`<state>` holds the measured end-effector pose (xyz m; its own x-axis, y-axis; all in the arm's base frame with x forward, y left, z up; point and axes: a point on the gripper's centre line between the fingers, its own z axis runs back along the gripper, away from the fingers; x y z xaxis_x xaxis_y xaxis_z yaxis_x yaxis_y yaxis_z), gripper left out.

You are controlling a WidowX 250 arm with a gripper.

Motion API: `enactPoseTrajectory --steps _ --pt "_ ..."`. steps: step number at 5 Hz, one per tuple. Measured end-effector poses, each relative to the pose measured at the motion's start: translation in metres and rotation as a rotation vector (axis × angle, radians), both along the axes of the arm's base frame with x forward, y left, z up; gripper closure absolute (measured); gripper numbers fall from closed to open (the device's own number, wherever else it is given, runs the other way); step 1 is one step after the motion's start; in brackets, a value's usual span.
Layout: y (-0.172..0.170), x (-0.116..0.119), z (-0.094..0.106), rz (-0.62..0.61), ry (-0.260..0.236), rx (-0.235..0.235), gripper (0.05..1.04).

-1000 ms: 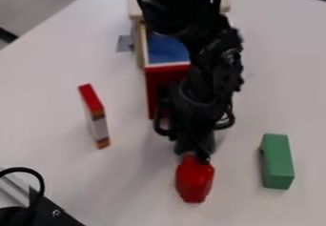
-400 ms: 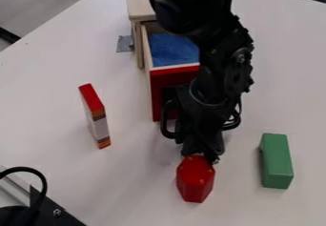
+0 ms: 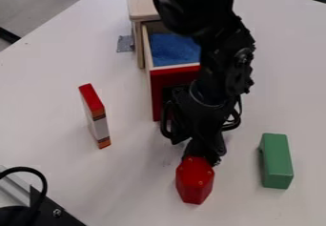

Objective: Open the drawer

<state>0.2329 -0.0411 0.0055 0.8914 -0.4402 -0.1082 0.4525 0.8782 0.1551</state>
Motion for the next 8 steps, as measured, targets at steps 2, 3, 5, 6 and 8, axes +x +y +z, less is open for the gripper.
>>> enactPoseTrajectory --steps 2,3,5,6,8 --pt "0.001 -0.002 0.027 -0.020 -0.027 -0.023 0.080" --pt "0.005 0.000 0.048 -0.001 -0.046 -0.069 0.084" --pt "0.022 0.015 0.094 0.049 -0.084 -0.177 0.084" --pt "0.036 0.017 0.112 0.099 -0.126 -0.210 0.084" --pt "0.054 0.020 0.112 0.173 -0.181 -0.180 0.084"
